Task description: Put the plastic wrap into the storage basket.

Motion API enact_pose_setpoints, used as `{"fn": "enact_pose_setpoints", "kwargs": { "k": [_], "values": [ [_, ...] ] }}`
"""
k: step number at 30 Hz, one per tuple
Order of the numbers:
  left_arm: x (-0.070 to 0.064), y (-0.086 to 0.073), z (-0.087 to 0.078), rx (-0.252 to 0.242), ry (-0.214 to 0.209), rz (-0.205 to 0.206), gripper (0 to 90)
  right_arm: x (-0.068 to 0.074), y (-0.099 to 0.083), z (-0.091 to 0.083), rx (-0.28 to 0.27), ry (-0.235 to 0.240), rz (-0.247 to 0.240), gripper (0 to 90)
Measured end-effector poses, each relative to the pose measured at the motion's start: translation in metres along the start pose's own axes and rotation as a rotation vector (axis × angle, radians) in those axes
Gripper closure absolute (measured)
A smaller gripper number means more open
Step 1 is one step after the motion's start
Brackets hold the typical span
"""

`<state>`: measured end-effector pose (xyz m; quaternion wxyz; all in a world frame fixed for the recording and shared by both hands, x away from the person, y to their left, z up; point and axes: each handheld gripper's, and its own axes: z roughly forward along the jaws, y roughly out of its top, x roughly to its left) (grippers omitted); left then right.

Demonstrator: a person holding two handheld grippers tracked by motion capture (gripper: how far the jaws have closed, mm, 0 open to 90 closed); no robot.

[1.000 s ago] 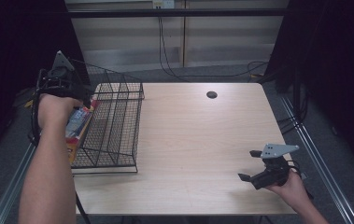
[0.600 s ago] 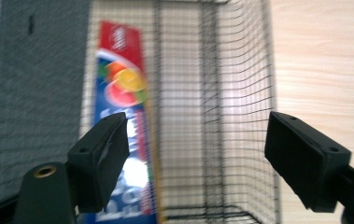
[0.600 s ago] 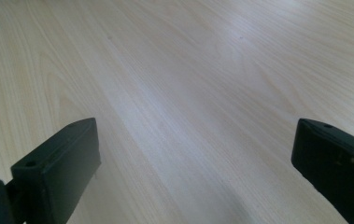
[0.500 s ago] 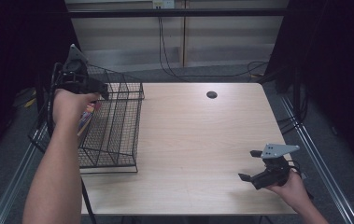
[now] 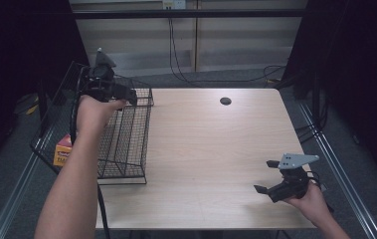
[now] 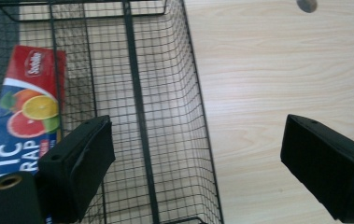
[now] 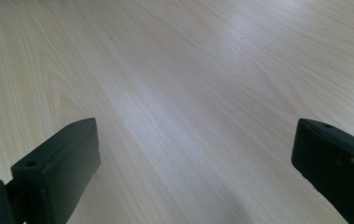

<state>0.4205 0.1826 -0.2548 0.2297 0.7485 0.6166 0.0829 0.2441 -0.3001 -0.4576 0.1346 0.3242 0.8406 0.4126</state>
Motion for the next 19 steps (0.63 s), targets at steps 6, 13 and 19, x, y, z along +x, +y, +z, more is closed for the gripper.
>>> {"fn": "enact_pose_setpoints", "kwargs": {
  "k": [6, 13, 19],
  "values": [
    [-0.010, -0.001, 0.005, -0.013, -0.064, 0.018, 9.5, 0.000, 0.000, 0.000, -0.001, -0.003, 0.001, 1.0],
    [-0.022, -0.004, 0.012, -0.015, -0.096, 0.058, 8.2, 0.000, 0.000, 0.000, -0.001, -0.003, 0.000, 1.0],
    [-0.032, -0.006, 0.018, -0.026, -0.121, 0.087, 6.7, 0.000, 0.000, 0.001, 0.003, -0.009, -0.005, 0.9]
  ]
}}
